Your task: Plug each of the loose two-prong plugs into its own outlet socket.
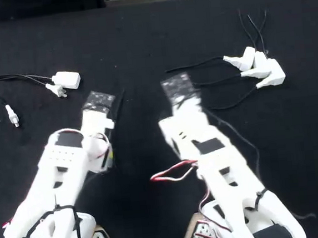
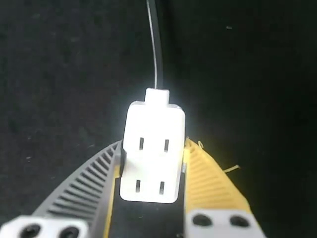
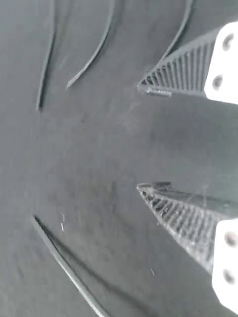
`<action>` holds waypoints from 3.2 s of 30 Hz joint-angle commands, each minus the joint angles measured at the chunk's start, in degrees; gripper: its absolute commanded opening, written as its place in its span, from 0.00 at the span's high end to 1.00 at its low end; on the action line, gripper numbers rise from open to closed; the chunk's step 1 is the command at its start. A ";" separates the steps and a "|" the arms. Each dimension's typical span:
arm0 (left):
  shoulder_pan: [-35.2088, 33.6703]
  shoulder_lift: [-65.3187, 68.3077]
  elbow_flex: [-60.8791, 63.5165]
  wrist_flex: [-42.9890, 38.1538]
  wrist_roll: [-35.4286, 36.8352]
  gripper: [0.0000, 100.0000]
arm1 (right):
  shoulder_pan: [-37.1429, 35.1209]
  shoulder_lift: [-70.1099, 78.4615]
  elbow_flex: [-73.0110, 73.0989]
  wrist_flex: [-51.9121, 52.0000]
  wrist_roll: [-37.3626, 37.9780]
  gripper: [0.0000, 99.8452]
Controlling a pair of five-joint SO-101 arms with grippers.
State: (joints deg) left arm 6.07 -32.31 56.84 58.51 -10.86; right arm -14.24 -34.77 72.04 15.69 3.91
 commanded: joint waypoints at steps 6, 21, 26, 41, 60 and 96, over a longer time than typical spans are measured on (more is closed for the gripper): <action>3.12 -1.67 0.04 -1.58 4.66 0.80 | 4.66 -2.33 -4.18 -1.23 -2.64 0.73; -0.57 -1.05 -12.35 11.25 0.00 0.82 | 4.66 -2.15 -4.18 -1.23 -2.55 0.73; 2.07 -1.05 -11.03 11.16 0.00 0.82 | 4.57 -2.07 -4.18 -1.23 -2.55 0.73; 3.82 -1.05 -9.63 11.69 0.00 0.63 | 4.57 -1.98 -4.09 -1.23 -2.55 0.73; -8.13 -1.41 -8.84 11.43 -9.32 0.97 | 4.22 -1.98 -3.91 -1.23 -2.55 0.73; -9.10 -1.58 -8.84 11.34 -8.88 0.91 | 1.05 -1.89 -3.65 -0.97 -2.46 0.73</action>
State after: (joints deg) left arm -2.46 -32.40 49.19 69.76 -19.65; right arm -12.31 -34.77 72.04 15.69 1.54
